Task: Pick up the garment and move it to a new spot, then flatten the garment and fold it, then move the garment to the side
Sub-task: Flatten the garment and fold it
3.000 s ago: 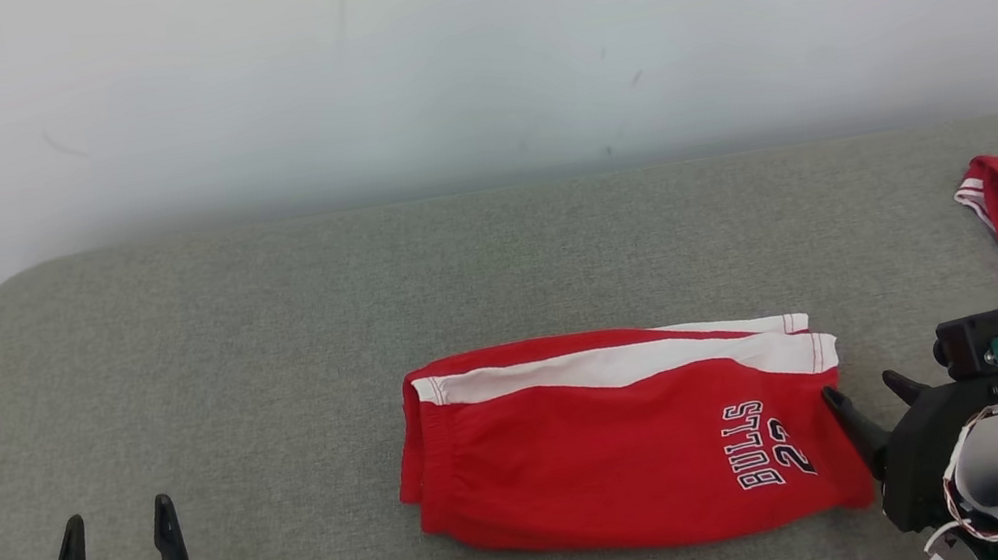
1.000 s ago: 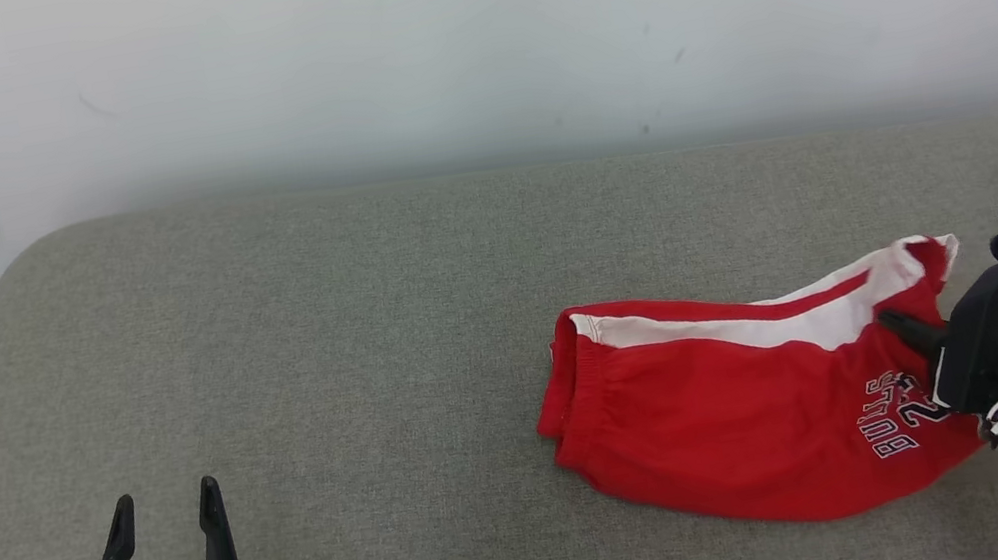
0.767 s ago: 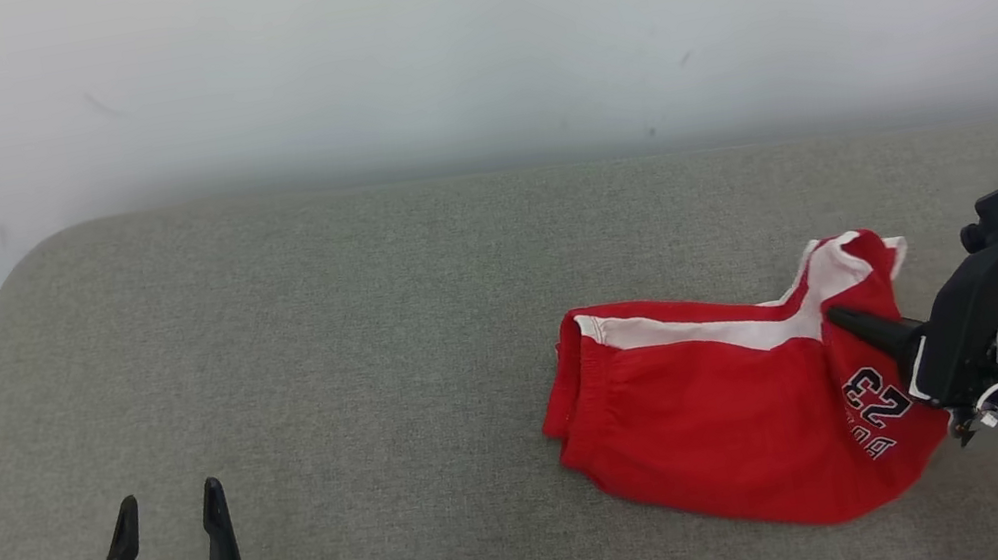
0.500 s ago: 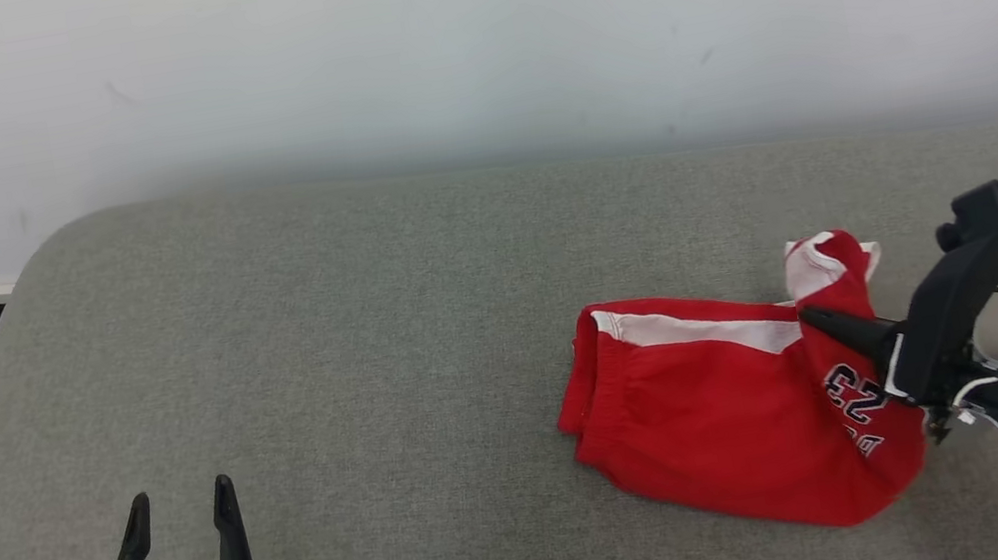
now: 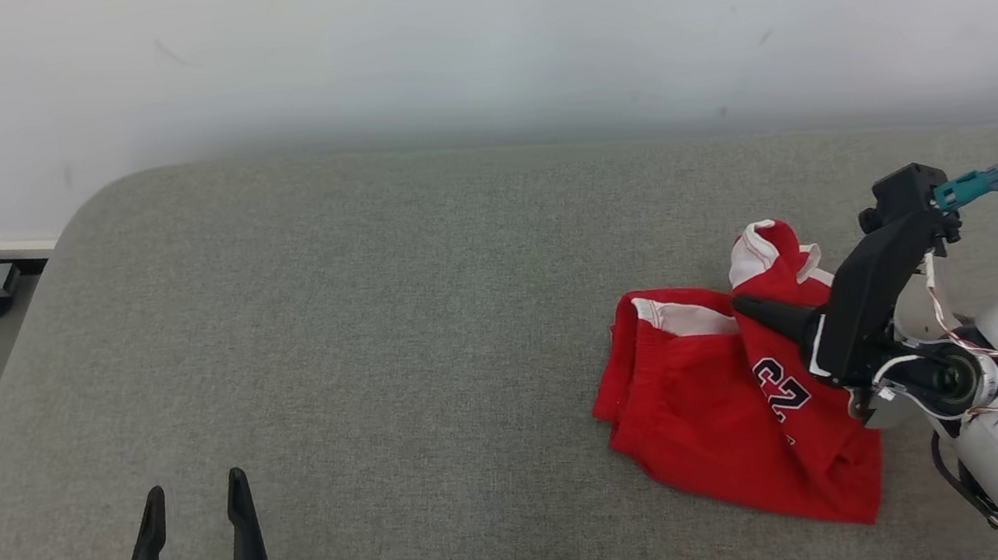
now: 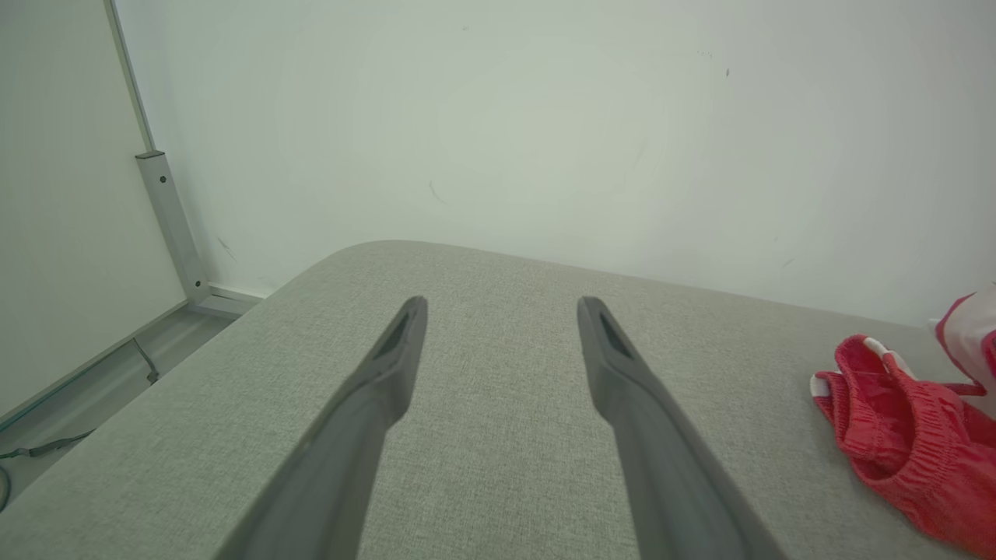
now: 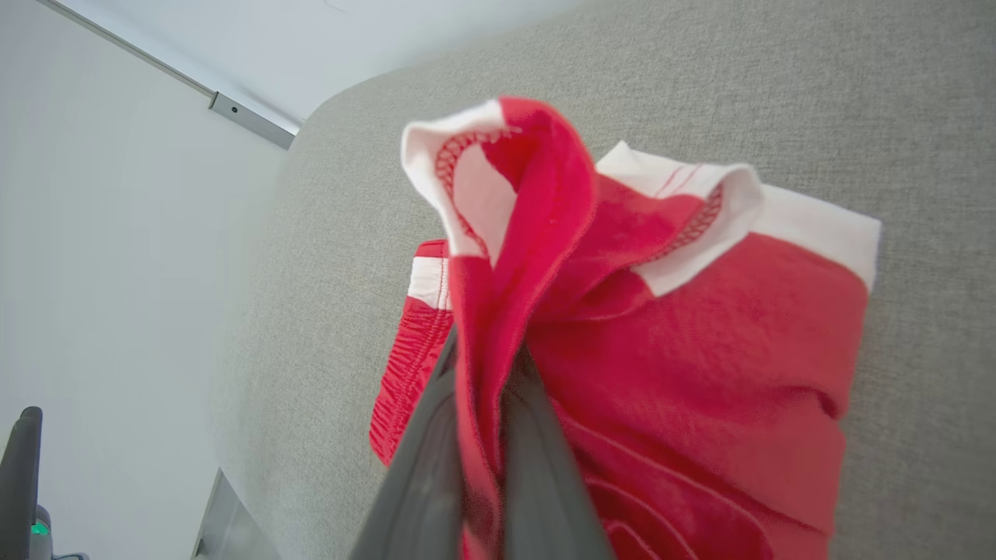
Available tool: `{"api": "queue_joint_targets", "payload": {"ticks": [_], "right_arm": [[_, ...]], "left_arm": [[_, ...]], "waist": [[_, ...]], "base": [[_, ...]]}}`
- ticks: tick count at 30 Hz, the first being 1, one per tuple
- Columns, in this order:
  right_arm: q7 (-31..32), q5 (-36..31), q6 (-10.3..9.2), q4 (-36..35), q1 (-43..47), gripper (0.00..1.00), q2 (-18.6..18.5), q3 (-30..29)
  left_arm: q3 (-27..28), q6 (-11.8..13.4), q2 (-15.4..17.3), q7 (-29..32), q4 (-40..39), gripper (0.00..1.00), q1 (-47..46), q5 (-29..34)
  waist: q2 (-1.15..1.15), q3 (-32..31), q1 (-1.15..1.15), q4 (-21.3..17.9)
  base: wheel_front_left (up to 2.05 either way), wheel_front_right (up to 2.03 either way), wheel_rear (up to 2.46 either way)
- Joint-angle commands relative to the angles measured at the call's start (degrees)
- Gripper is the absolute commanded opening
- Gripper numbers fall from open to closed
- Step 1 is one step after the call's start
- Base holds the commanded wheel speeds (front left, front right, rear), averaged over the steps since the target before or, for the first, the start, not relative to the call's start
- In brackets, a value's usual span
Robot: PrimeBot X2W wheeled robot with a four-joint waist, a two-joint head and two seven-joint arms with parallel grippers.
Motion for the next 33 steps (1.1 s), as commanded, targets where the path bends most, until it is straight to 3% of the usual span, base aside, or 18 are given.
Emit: {"api": "queue_joint_targets", "payload": {"ticks": [1,18,20,21,33], "right_arm": [[0.0,-0.6,-0.04,0.7,-0.9,0.0,0.3,-0.2],[1.2,-3.6,-0.04,9.7,-5.4,0.01,5.8,-0.8],[1.0,-3.5,-0.04,9.7,-5.4,0.7,6.0,-0.7],[0.8,-3.7,-0.04,9.4,-5.4,1.0,5.8,-0.6],[-4.8,-2.2,-0.04,-1.6,-1.2,1.0,0.7,-0.4]], "left_arm": [[0.0,-0.2,0.2,-0.3,0.2,1.0,-0.7,-0.2],[-1.1,-0.7,-0.7,-1.5,2.8,1.0,-2.9,-0.5],[-1.2,-0.8,-0.7,-1.6,3.0,1.0,-2.9,-0.5],[-1.2,-0.8,-0.7,-1.6,3.0,1.0,-2.9,-0.6],[-0.9,-0.4,0.5,-1.8,2.4,1.0,-2.2,-0.7]], "waist": [[0.0,0.2,0.0,0.3],[0.0,0.9,0.0,1.2],[0.0,0.7,0.0,1.2],[0.0,0.6,0.0,1.2],[0.0,0.4,0.0,-0.8]], "base": [[0.0,0.0,0.0],[0.0,0.0,0.0],[0.0,0.0,0.0],[0.0,0.0,0.0],[0.0,0.0,0.0]]}}
